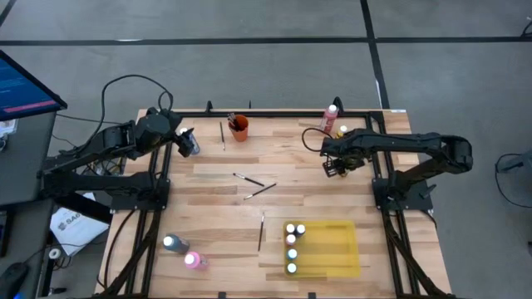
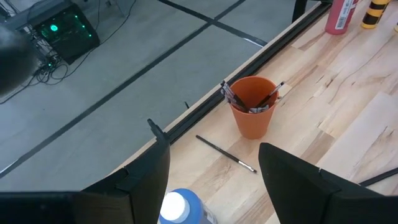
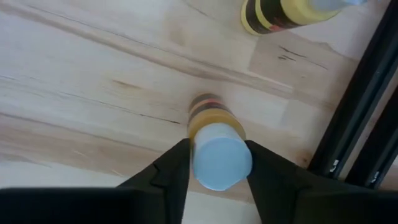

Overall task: Pick & Place Paint Supplies
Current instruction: Put the yellow paint bottle into the yellow bin

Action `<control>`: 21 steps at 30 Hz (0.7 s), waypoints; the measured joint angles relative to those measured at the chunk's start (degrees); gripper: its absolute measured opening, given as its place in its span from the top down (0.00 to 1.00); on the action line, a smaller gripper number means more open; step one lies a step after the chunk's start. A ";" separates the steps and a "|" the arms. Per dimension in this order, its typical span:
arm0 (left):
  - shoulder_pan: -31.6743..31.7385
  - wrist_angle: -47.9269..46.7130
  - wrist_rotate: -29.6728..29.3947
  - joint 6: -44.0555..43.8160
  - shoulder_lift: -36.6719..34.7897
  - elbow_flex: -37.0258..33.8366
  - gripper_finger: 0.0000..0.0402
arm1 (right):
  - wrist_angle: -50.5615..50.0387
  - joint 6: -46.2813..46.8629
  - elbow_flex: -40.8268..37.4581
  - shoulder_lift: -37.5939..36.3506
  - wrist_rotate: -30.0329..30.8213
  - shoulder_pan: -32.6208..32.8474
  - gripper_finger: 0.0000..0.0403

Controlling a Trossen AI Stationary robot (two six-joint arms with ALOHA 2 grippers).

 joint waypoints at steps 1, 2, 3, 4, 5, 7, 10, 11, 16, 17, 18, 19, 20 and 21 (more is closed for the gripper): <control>-0.01 0.00 0.00 0.02 -0.01 0.00 0.41 | 0.04 0.00 0.00 0.02 0.02 -0.16 0.66; -0.02 0.00 0.00 0.02 -0.02 0.00 0.41 | 0.07 0.02 0.02 0.00 0.04 -0.37 0.69; 0.00 0.00 0.00 0.02 -0.01 0.00 0.41 | 0.04 0.02 0.04 0.02 0.15 -0.46 0.72; -0.01 0.02 0.00 0.14 -0.01 0.00 0.41 | 0.04 0.01 0.07 0.02 0.47 -0.57 0.73; -0.01 0.02 0.00 0.70 -0.02 0.00 0.41 | 0.00 0.00 0.06 0.02 0.86 -0.70 0.73; 0.00 0.02 -0.02 1.38 -0.02 0.00 0.41 | 0.00 -0.02 0.04 0.02 1.03 -0.76 0.73; -0.02 0.02 -0.02 1.48 -0.02 0.00 0.41 | 0.41 -0.24 0.05 0.02 1.07 -0.72 0.73; -0.01 0.02 -0.02 1.51 0.00 0.00 0.41 | 0.59 -0.24 0.19 0.02 0.93 -0.40 0.73; 0.00 0.02 -0.04 1.51 -0.02 0.00 0.41 | 0.82 0.38 4.87 -0.97 -0.89 3.86 0.73; -0.02 0.02 -0.04 1.51 -0.01 0.00 0.41 | 0.61 1.01 6.17 -1.25 -1.27 5.16 0.73; 0.00 0.00 -0.04 1.51 -0.02 0.00 0.41 | 0.53 1.88 7.75 -1.52 -1.74 6.80 0.73; -0.02 0.00 -0.04 1.51 -0.01 0.00 0.41 | 0.65 3.00 9.46 -1.74 -2.26 8.47 0.73; -0.01 0.00 -0.04 1.51 -0.01 0.00 0.41 | 0.74 4.37 11.11 -1.94 -2.91 10.47 0.73; -0.02 0.00 -0.04 1.51 0.00 0.00 0.41 | 0.76 5.72 12.91 -2.01 -3.43 12.76 0.73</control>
